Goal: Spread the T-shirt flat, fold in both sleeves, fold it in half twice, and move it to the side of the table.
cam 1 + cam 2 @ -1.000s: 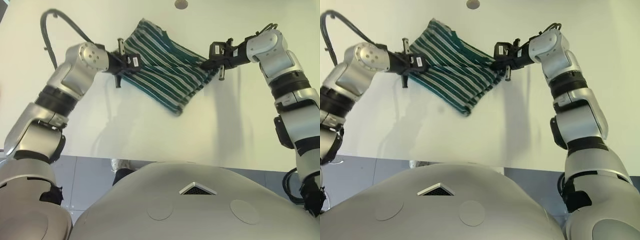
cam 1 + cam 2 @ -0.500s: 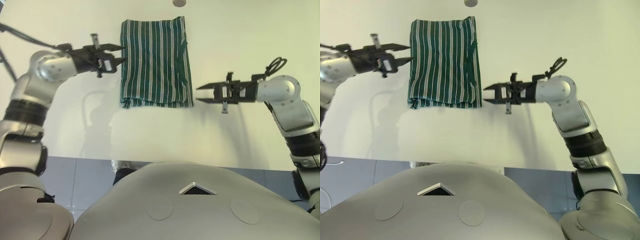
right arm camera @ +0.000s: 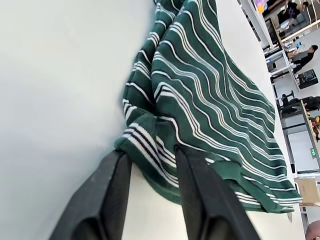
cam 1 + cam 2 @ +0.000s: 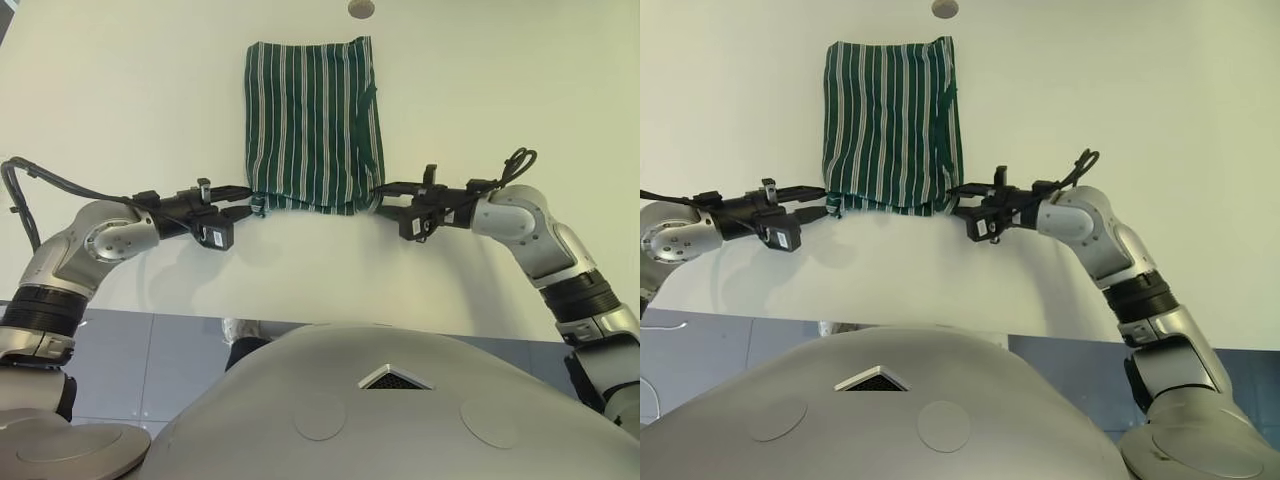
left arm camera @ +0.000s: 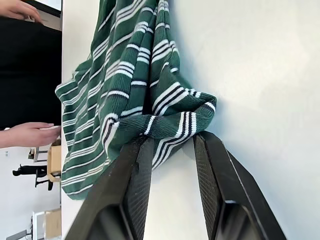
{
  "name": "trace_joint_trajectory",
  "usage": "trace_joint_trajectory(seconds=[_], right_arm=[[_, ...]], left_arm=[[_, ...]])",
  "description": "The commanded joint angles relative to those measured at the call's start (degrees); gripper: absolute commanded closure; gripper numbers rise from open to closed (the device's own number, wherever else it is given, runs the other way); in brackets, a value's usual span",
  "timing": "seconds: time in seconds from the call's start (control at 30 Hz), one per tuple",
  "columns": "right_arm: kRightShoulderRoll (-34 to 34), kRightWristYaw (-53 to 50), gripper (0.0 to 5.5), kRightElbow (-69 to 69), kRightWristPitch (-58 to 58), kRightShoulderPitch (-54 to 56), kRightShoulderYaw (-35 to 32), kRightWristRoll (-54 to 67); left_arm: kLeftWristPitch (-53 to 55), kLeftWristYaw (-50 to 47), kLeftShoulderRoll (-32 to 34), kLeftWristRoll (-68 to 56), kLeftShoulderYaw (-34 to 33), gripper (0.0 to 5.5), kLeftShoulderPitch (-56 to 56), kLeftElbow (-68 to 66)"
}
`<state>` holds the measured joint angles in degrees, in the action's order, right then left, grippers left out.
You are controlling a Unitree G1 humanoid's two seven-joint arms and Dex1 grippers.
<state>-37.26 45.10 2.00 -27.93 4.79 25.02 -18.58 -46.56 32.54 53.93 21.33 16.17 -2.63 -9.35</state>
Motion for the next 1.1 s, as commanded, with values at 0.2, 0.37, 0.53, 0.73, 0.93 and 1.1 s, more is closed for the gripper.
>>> trace_joint_trajectory(seconds=[0.2,0.37,0.53,0.73,0.93,1.1], right_arm=[[0.3,4.7,5.47,5.6,5.8,2.9,3.2,-1.0],[-10.2,24.9,5.5,-15.7,27.6,-2.9,2.1,22.7],[-11.9,28.0,5.5,-23.6,49.0,1.9,-7.4,44.9],[-3.8,22.1,5.5,-0.6,61.6,17.1,-14.0,49.7],[7.4,15.1,5.5,21.0,56.7,27.9,-12.4,40.5],[11.7,9.9,4.65,27.8,54.9,29.9,-14.0,36.3]], left_arm=[[4.5,10.5,-0.2,-6.0,4.2,5.33,2.4,1.3],[31.4,30.0,10.6,-30.4,4.0,5.44,-5.2,20.0],[62.7,33.6,13.3,-62.3,-4.1,5.44,0.5,31.6],[74.0,19.4,-12.5,-59.9,-3.4,5.44,26.1,7.3],[71.4,11.4,-20.2,-45.1,-2.6,5.44,32.0,-11.4],[71.2,8.5,-24.3,-39.9,-3.6,5.22,32.6,-15.6]])
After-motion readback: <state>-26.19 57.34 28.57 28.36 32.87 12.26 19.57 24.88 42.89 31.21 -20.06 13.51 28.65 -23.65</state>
